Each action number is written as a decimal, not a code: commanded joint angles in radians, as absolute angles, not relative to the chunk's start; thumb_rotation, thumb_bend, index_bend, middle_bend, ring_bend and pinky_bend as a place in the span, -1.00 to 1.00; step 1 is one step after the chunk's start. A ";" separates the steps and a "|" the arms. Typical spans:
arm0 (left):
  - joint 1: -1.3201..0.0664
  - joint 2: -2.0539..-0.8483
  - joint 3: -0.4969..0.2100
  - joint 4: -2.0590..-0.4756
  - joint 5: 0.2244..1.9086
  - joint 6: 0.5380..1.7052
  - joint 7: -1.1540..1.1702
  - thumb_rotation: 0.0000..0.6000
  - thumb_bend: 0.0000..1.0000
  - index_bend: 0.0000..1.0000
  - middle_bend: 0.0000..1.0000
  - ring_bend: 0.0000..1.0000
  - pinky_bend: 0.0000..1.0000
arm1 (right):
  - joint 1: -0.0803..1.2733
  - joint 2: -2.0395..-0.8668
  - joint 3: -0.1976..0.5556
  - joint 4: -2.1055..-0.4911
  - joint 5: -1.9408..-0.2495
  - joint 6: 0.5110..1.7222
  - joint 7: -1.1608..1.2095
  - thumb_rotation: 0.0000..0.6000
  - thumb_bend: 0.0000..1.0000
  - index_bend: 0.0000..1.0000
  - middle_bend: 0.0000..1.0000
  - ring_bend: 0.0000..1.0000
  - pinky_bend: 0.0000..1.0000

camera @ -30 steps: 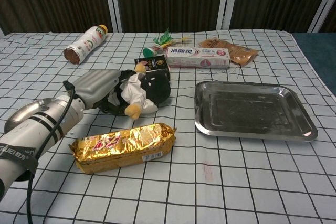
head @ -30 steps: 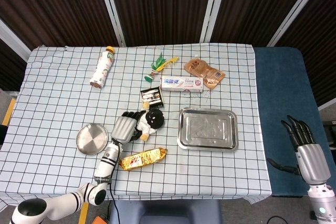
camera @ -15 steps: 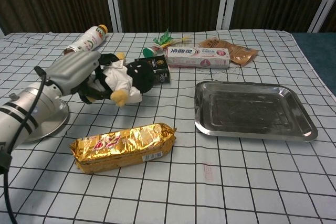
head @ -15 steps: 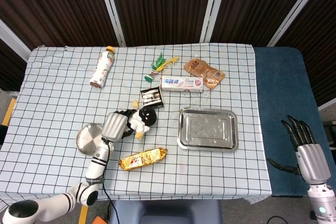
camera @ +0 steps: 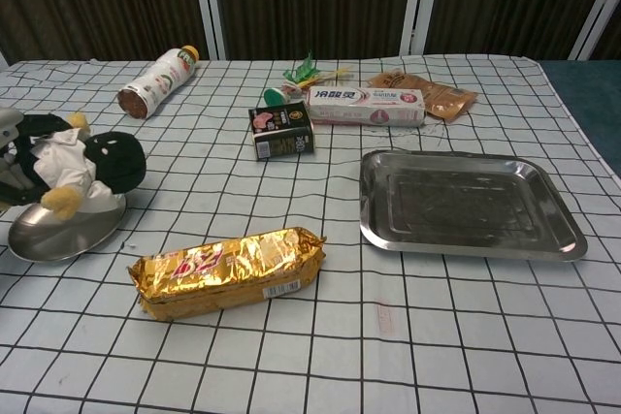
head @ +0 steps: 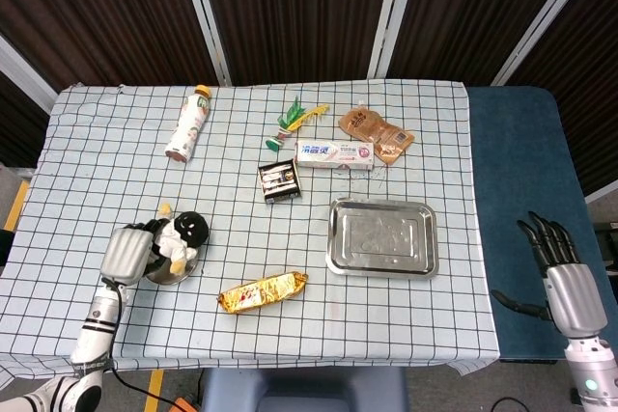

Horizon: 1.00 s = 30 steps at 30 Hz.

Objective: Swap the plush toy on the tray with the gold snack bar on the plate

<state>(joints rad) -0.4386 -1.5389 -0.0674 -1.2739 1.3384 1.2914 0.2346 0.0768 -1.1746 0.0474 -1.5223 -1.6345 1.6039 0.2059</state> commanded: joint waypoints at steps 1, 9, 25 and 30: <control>-0.422 -1.534 -0.061 -1.262 1.341 1.295 0.211 1.00 -0.04 0.10 0.16 0.10 0.20 | 0.078 -1.176 0.047 -1.523 -1.632 1.600 0.203 1.00 -0.81 -0.91 -1.00 -1.00 -1.00; -0.397 -1.544 -0.070 -1.235 1.342 1.310 0.201 1.00 -0.04 0.10 0.10 0.05 0.16 | 0.076 -1.170 0.048 -1.526 -1.632 1.602 0.209 1.00 -0.81 -0.91 -1.00 -1.00 -1.00; -0.370 -1.510 -0.075 -1.252 1.317 1.261 0.186 1.00 -0.07 -0.76 -0.88 -0.90 -0.65 | 0.078 -1.173 0.047 -1.527 -1.628 1.593 0.201 1.00 -0.81 -0.91 -1.00 -1.00 -1.00; -0.367 -1.492 -0.079 -1.274 1.325 1.262 0.181 1.00 -0.09 -0.98 -1.00 -1.00 -0.82 | 0.078 -1.173 0.046 -1.527 -1.630 1.593 0.200 1.00 -0.82 -0.91 -1.00 -1.00 -1.00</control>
<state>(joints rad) -0.3677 -1.4933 -0.0778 -1.2740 1.3227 1.2600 0.1777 0.0775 -1.1732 0.0459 -1.5272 -1.6299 1.5932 0.2002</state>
